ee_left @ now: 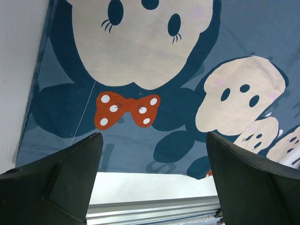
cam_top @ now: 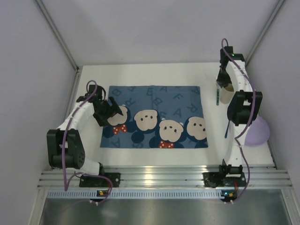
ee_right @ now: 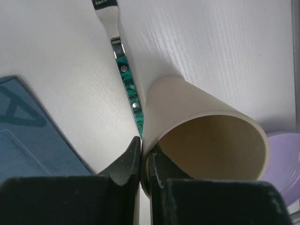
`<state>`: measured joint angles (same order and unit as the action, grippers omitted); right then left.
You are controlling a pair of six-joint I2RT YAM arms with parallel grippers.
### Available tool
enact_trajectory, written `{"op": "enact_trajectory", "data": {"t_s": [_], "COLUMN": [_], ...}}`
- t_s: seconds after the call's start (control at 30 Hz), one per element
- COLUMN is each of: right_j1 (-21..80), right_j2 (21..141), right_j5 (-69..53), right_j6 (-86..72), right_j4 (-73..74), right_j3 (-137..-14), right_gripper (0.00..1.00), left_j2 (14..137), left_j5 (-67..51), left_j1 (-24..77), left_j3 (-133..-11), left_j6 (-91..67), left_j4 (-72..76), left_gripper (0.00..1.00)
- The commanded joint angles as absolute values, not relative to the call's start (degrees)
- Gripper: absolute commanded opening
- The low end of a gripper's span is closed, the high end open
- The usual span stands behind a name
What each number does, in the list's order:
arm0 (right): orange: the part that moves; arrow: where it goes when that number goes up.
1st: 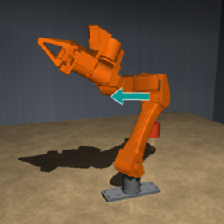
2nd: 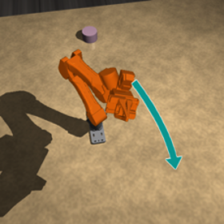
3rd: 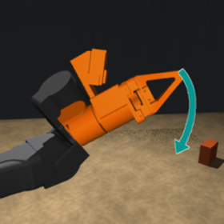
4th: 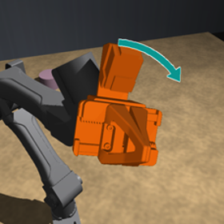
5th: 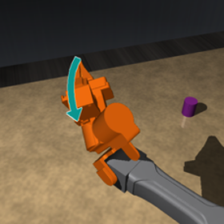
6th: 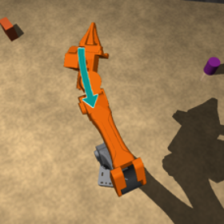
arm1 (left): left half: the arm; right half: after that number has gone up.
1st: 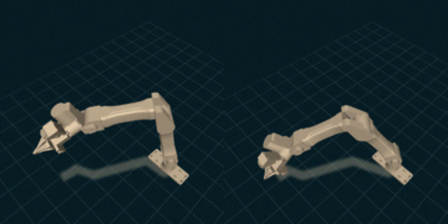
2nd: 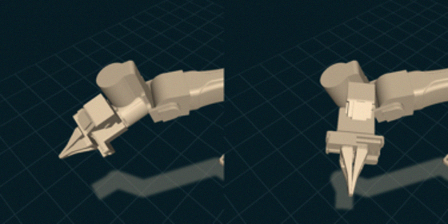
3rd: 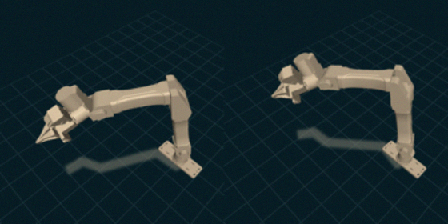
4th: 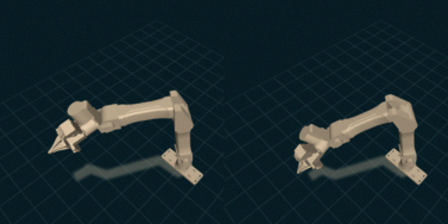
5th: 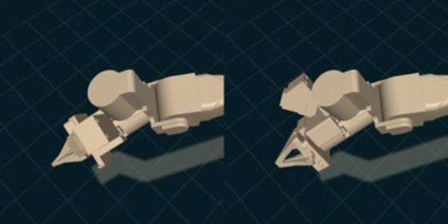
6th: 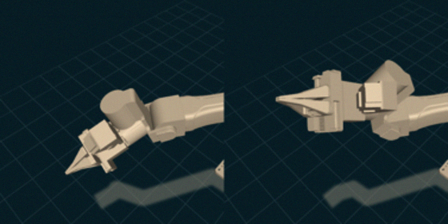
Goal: Set the dinner table for one person
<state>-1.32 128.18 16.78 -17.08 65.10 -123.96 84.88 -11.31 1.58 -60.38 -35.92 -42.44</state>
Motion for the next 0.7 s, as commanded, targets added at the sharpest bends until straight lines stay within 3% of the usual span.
{"op": "enact_trajectory", "data": {"t_s": [0.0, 0.27, 0.67], "right_j1": [-2.8, -0.6, 17.4], "right_j2": [128.4, 122.2, 124.3], "right_j5": [20.1, 23.5, 9.2], "right_j6": [-17.0, -18.0, -21.5], "right_j4": [66.4, 68.9, 68.4], "right_j3": [-129.6, -131.7, -134.2], "right_gripper": [0.0, 0.0, 0.0], "left_j2": [85.3, 86.6, 87.4], "left_j5": [-11.1, -12.3, -12.0], "left_j1": [1.8, 1.8, 1.8], "left_j3": [-61.1, -60.9, -62.7], "left_j6": [-36.9, -36.5, -33.9], "left_j4": [-40.4, -39.3, -38.8], "left_gripper": [0.96, 0.96, 0.96]}}
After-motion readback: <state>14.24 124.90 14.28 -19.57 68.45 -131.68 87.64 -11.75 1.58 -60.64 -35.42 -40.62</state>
